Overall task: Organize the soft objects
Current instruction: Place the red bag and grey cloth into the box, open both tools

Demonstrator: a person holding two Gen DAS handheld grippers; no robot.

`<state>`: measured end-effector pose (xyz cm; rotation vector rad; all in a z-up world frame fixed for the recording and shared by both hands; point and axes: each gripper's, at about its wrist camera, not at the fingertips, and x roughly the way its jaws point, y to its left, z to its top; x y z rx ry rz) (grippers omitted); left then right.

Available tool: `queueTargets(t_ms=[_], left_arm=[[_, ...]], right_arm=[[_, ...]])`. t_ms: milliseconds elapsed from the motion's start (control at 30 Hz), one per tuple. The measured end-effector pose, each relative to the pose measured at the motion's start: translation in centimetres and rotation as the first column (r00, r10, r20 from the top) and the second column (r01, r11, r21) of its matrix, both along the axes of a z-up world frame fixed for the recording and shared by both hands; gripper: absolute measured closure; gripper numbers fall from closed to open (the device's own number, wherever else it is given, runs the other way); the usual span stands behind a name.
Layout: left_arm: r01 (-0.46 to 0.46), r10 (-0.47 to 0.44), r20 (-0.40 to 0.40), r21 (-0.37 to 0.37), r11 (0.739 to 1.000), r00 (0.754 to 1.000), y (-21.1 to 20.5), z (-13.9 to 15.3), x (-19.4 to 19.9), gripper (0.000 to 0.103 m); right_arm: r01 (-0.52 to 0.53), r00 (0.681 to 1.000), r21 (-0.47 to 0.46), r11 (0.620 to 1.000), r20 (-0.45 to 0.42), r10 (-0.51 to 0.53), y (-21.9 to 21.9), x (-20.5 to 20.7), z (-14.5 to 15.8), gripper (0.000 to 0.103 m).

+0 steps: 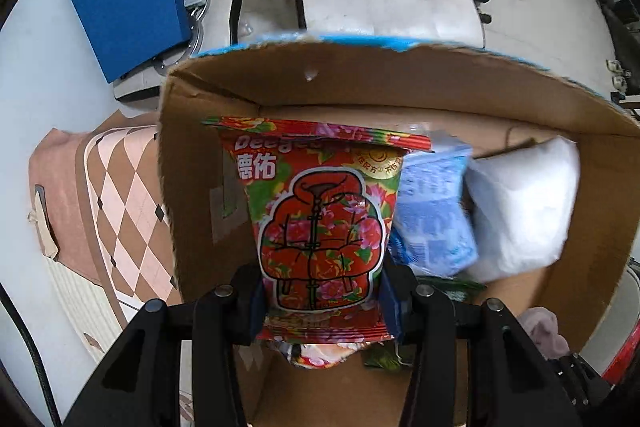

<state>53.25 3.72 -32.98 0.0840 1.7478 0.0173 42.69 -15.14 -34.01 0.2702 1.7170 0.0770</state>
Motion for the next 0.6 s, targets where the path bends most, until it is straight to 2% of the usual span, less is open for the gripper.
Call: queueTargets(t_ms=[133, 267, 300, 333, 400, 500, 567, 600], left_arm=[[0.01, -0.01, -0.03, 0.011, 1.0, 0.999, 0.4, -1.3, 0.2, 0.059], [-0.017, 0.013, -0.087, -0.048, 0.999, 0.996, 0.8, -1.7, 0.4, 0.056], [-0.014, 0.01, -0.084, -0.054, 0.998, 0.996, 0.9, -1.5, 0.5, 0.048], [-0.005, 0.001, -0.074, -0.054, 0.999, 0.997, 0.8, -1.1, 0.5, 0.044], [0.005, -0.007, -0.048, -0.052, 0.999, 0.999, 0.7, -0.1, 0.4, 0.036], [0.001, -0.003, -0.023, -0.073, 0.997, 1.0, 0.7, 1.4, 0.1, 0.019], [0.007, -0.006, 0.003, -0.072, 0.997, 1.0, 0.6, 2.3, -0.2, 0.013], [0.014, -0.013, 0.018, -0.068, 0.998, 1.0, 0.5, 2.9, -0.6, 0.009]], right_arm=[[-0.002, 1.0, -0.012, 1.0, -0.013, 0.002, 0.6, 0.4, -0.8, 0.067], [-0.033, 0.999, -0.03, 0.999, -0.043, 0.032, 1.7, 0.6, -1.5, 0.062], [-0.039, 0.998, -0.032, 0.999, -0.047, 0.037, 1.9, 0.7, -1.7, 0.053], [-0.044, 0.998, -0.03, 0.999, -0.053, 0.042, 2.2, 0.9, -1.8, 0.033], [-0.052, 0.997, -0.019, 0.999, -0.061, 0.05, 2.6, 0.9, -1.8, 0.013], [-0.06, 0.997, -0.026, 0.998, -0.052, 0.058, 3.3, 1.1, -1.2, 0.013], [-0.054, 0.997, -0.02, 0.998, -0.048, 0.053, 3.6, 1.1, -0.8, 0.013], [-0.05, 0.998, -0.017, 0.999, -0.046, 0.049, 3.8, 1.0, -0.7, 0.01]])
